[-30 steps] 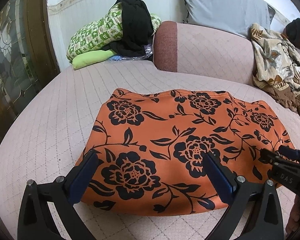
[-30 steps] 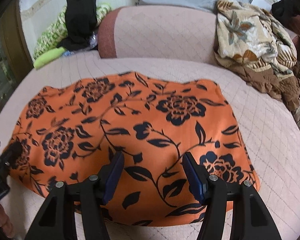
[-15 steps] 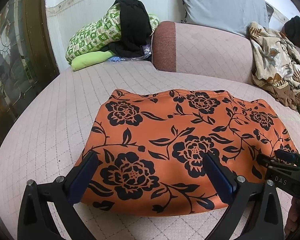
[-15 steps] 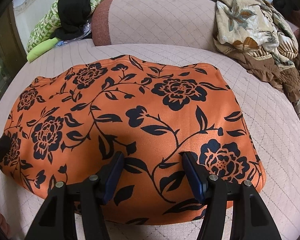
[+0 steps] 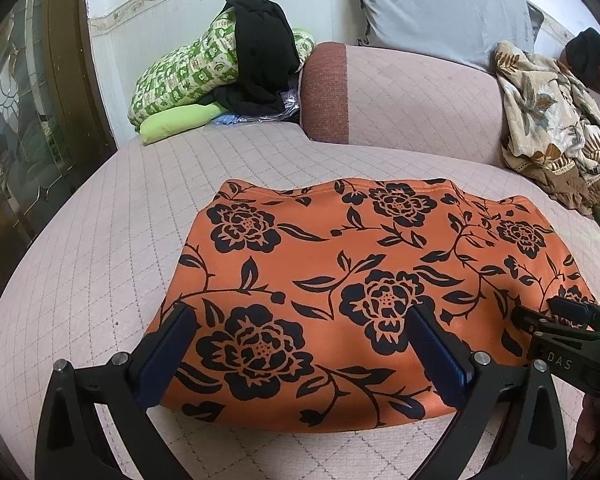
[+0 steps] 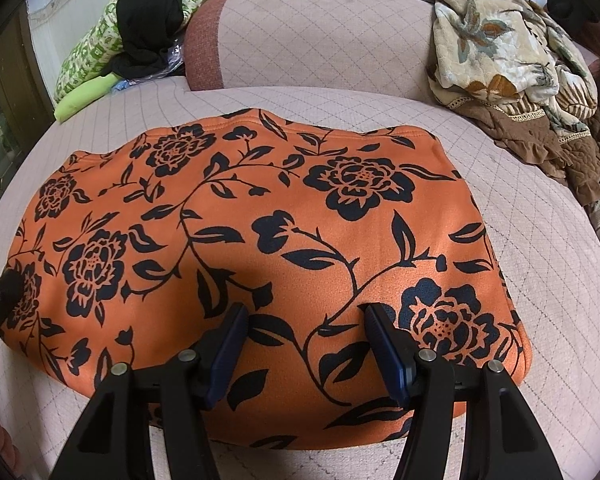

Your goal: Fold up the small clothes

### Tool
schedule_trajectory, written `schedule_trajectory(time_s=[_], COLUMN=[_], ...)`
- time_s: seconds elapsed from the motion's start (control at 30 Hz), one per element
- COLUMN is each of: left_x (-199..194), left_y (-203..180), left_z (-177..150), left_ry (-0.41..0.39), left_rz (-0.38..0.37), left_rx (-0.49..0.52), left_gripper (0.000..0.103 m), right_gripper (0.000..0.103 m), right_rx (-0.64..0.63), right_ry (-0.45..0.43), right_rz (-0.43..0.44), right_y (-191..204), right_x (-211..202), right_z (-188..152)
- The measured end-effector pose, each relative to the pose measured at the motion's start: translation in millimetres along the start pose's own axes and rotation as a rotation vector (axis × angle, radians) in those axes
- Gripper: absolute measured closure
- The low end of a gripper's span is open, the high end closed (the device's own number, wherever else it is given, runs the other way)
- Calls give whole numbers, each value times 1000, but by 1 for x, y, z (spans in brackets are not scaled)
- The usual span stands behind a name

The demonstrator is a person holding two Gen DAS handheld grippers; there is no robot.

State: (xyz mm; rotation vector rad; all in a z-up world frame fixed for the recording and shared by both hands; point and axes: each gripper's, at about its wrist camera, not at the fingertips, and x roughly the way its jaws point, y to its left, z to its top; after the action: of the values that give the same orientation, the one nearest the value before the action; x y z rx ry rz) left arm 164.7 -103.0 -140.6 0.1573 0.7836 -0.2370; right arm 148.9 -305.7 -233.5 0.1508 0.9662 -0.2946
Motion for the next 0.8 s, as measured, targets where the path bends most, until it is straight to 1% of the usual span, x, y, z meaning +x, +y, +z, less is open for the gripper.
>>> schedule_trajectory(time_s=[0.27, 0.37, 0.5, 0.57, 0.63, 0.73, 0.8], left_x=[2, 7, 8, 11, 14, 25, 30], left_y=[-2, -6, -12, -16, -18, -16, -13], left_z=[1, 0, -1, 0, 0, 2, 4], left_ry=[5, 37, 48, 56, 60, 103, 120], left_rz=[-11, -38, -68, -89, -95, -120, -116], left_rx=[-8, -15, -17, -11, -2, -39, -55], left_gripper=[0, 0, 0, 0, 0, 0, 0], right_gripper=[38, 38, 38, 38, 38, 37, 37], right_rx=[-4, -2, -8, 10, 21, 105, 147], right_ry=[3, 7, 4, 0, -29, -44, -44], right_rz=[-1, -9, -3, 12, 17, 68, 64], right_y=[1, 2, 1, -2, -7, -23, -34], right_x=[2, 4, 3, 1, -5, -10, -6], right_z=[-1, -1, -1, 1, 5, 11, 14])
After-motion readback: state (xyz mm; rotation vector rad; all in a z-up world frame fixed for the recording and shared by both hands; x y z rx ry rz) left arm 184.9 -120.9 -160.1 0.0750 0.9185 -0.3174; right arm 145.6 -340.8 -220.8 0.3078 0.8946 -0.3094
